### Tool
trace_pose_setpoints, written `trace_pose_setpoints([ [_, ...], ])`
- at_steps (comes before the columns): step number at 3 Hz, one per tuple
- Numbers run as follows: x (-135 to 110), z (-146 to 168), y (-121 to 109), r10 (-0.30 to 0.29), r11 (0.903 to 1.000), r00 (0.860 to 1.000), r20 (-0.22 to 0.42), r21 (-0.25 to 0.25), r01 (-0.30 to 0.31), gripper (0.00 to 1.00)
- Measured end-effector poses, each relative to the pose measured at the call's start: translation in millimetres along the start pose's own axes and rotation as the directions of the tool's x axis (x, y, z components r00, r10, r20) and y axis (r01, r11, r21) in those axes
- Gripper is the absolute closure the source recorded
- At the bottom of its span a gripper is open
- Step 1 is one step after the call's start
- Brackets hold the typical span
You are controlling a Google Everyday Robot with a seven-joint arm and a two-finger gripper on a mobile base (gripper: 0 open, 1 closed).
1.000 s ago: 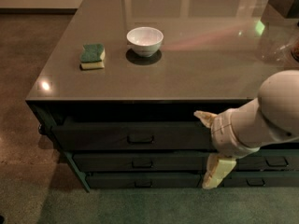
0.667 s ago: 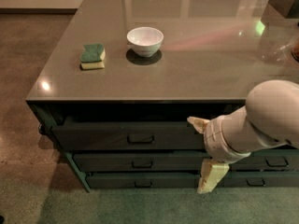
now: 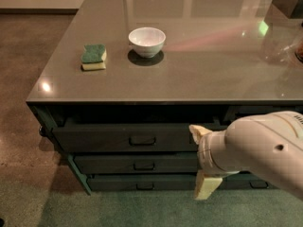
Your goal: Open top drawer
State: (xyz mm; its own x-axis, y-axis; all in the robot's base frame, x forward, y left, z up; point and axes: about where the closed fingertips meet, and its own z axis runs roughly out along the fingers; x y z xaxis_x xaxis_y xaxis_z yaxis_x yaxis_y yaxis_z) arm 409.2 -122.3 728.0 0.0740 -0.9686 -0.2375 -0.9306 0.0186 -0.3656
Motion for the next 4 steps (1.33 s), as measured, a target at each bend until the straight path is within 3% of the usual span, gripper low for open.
trace_pose_setpoints([
  [1, 5.2, 15.5, -5.9, 0.070, 0.9959, 0.997, -0.028, 0.060, -0.068, 0.00],
  [2, 5.8, 14.2, -7.7, 0.109, 0.9919, 0.994, -0.028, 0.068, -0.107, 0.00],
  [3, 6.7, 18.4, -8.3, 0.103, 0.9928, 0.994, -0.027, 0.064, -0.101, 0.00],
  [4, 3.2, 61.2, -30.6, 0.099, 0.9913, 0.995, -0.005, 0.087, -0.098, 0.00],
])
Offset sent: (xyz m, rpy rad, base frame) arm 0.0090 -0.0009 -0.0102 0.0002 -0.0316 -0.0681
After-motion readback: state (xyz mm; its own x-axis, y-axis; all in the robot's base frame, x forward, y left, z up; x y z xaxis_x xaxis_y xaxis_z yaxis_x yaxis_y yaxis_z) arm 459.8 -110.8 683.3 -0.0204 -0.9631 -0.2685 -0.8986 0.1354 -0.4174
